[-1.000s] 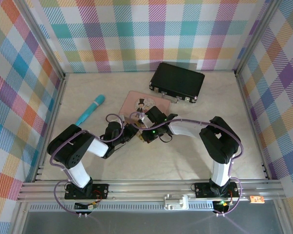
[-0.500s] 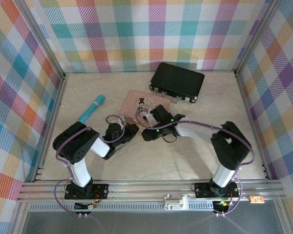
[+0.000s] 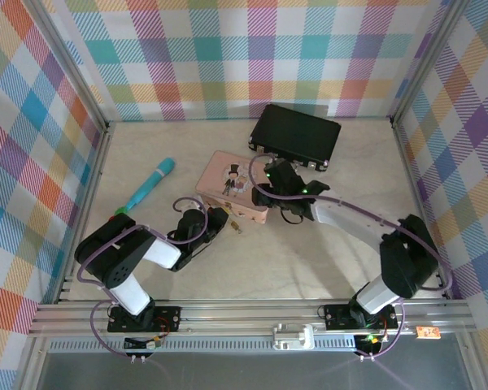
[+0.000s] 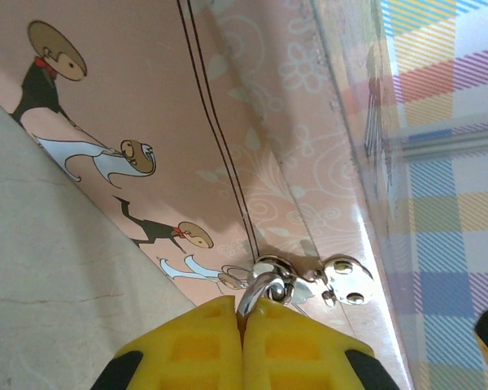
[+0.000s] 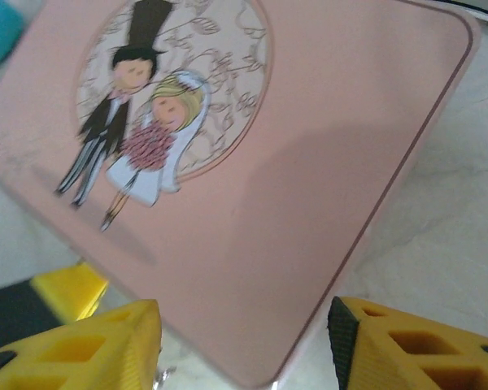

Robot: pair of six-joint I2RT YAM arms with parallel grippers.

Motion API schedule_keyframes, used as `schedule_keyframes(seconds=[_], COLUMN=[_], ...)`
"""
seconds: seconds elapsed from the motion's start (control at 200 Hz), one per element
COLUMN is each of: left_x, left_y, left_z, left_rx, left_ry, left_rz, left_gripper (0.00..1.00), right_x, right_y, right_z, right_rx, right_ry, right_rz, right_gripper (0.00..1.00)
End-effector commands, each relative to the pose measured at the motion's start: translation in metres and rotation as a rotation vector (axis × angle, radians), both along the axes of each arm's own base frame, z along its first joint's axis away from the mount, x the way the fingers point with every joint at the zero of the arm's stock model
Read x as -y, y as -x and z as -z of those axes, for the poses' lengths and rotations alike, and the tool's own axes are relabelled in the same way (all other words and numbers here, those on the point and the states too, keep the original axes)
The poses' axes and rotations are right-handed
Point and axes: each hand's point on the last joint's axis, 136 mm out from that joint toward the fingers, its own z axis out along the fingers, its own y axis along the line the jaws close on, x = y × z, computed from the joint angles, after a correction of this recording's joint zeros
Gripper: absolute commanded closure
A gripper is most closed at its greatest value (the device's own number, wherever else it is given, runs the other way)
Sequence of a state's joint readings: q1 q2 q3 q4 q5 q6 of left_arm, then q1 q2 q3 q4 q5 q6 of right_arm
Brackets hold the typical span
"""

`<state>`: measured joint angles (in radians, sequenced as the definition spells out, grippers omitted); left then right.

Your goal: Unlock the padlock with the key

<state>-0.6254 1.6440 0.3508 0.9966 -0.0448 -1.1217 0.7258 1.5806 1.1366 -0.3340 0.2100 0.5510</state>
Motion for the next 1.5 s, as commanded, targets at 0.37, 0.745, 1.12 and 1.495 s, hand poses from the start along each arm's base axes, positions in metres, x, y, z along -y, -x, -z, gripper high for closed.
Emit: schedule_keyframes(seconds=[0.37, 0.745, 1.12, 1.495], left_x=[-0.032, -0.054, -0.076, -0.115], left_y=[-0.010, -0.018, 0.019, 0.075], left_z=[-0.016, -0.045, -0.073, -0.045], left_rx=[0.005, 0.079, -0.038, -0.261], left_ry=[-0.020, -0.038, -0.380, -0.614], left_rz=[-0.303, -0.430, -0.156, 0.036], left_gripper=[1.00, 1.00, 1.00, 1.00], right_x=[0.031, 0.031, 0.015, 0.066], right_y=[-0.006, -0.007, -0.011, 0.003], right_z=[0.048, 0.053, 0.002, -0.024], right_rx=[-0.095, -0.102, 0.020, 0.114], right_ry=[0.070, 0.063, -0.001, 0.143], right_rz=[0.306, 0.328, 0.165, 0.145], right_gripper=[0.43, 0.43, 0.26, 0.01])
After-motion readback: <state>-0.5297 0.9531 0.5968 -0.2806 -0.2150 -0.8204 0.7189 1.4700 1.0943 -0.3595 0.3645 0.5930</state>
